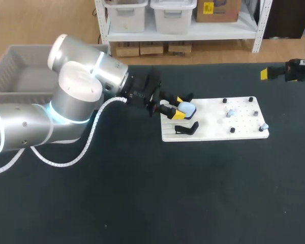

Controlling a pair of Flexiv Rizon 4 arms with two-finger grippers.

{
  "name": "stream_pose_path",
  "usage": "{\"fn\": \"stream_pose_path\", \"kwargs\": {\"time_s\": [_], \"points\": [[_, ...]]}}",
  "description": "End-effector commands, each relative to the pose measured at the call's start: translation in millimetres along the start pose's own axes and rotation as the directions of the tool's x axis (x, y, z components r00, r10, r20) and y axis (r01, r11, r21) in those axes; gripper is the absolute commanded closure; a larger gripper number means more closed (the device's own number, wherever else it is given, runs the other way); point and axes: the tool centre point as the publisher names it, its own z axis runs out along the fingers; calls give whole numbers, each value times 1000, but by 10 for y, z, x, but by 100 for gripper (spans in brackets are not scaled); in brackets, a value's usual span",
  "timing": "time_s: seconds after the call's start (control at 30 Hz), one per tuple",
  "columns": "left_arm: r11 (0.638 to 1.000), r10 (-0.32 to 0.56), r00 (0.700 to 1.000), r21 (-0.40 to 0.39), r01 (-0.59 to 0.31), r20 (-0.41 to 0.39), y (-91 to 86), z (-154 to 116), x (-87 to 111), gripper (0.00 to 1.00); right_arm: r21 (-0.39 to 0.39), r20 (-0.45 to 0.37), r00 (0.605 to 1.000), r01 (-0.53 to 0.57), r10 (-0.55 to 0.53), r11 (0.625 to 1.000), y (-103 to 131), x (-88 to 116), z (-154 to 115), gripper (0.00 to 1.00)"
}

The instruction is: Pick up each earbud case from the left stands, insert the matching earbuds, close the lid, and place the case in the box.

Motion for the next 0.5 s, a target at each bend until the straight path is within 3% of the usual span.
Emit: {"fn": "stream_pose_path", "kwargs": {"time_s": [0.03,0.27,0.5], "points": [[1000,2,1000,-6,-2,8,-11,9,14,59,2,-1,1000,0,0,1000,3,-1,-4,0],[1000,4,1000,-5,-3,12,-14,13,15,66,2,-1,1000,0,0,1000,3,-1,-4,0],[1000,5,1000,-1,-5,11,-16,18,22,84,2,-1,1000,0,0,1000,3,-1,-4,0]]}}
